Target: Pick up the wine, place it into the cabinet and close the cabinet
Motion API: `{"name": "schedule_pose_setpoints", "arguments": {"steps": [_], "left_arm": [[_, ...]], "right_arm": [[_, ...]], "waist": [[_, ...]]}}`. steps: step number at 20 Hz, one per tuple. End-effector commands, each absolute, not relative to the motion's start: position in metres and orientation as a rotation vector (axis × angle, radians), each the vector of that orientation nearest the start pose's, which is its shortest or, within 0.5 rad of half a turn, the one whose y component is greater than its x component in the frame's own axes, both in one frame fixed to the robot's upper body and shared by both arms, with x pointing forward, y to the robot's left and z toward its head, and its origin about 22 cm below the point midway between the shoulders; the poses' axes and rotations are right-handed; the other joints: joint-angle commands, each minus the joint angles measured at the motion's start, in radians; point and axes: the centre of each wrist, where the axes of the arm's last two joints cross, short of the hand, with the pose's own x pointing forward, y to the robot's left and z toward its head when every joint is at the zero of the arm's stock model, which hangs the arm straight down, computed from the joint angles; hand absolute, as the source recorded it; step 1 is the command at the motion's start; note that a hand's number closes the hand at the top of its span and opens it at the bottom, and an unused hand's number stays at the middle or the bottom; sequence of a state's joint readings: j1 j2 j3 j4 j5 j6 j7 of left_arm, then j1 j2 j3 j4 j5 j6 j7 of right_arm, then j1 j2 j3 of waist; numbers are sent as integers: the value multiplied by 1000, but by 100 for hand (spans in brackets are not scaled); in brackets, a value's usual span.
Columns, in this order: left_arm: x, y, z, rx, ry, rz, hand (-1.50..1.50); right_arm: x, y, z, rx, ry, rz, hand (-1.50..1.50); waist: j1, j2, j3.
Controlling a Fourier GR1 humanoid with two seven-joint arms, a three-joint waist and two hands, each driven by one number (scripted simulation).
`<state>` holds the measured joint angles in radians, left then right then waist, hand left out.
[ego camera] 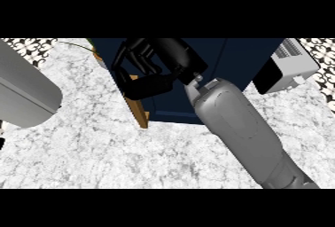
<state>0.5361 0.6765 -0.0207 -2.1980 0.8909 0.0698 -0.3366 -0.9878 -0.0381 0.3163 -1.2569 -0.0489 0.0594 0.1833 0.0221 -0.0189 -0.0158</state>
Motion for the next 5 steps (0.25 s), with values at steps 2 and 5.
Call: {"name": "schedule_pose_setpoints", "arguments": {"steps": [2,5], "left_arm": [[129,313,100,-256,-1867,179,-150],[139,311,97,-260,-1869,189,-150]], "right_arm": [[398,-92,202,73,-1851,672,150],[402,-98,196,84,-1833,693,150]], "waist": [[-15,31,15],[-25,36,15]]}}
